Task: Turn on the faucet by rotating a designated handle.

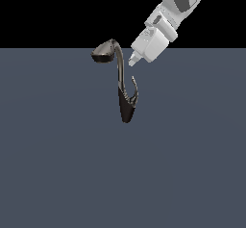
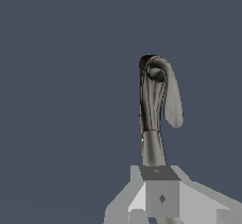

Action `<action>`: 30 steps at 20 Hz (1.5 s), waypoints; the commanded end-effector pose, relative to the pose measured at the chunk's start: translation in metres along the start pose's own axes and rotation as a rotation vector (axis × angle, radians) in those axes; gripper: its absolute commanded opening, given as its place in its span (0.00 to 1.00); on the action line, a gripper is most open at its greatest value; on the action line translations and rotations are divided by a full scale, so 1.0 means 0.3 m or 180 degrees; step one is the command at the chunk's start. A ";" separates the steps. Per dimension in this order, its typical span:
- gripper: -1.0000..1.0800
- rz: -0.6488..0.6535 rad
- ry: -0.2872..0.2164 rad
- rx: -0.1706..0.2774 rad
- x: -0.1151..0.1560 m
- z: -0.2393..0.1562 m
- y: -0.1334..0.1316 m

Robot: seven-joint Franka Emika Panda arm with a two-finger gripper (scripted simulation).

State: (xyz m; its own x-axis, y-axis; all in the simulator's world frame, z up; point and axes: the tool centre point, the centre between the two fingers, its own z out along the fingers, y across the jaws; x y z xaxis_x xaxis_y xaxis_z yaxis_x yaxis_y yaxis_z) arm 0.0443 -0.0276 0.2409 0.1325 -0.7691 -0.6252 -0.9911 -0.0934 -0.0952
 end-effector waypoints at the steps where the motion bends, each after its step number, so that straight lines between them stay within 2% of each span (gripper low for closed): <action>1: 0.00 0.0239 -0.0085 0.0099 0.059 0.030 -0.021; 7: 0.00 0.0630 -0.0227 0.0257 0.159 0.084 -0.044; 13: 0.00 0.0801 -0.0290 0.0328 0.201 0.110 -0.051; 19: 0.00 0.0810 -0.0293 0.0330 0.204 0.112 -0.050; 30: 0.00 0.0810 -0.0293 0.0330 0.144 0.119 0.040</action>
State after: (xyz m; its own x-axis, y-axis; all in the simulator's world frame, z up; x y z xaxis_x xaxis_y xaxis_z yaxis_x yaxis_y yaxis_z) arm 0.0443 -0.0429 0.1830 -0.1165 -0.6997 -0.7049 -0.9858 0.1679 -0.0039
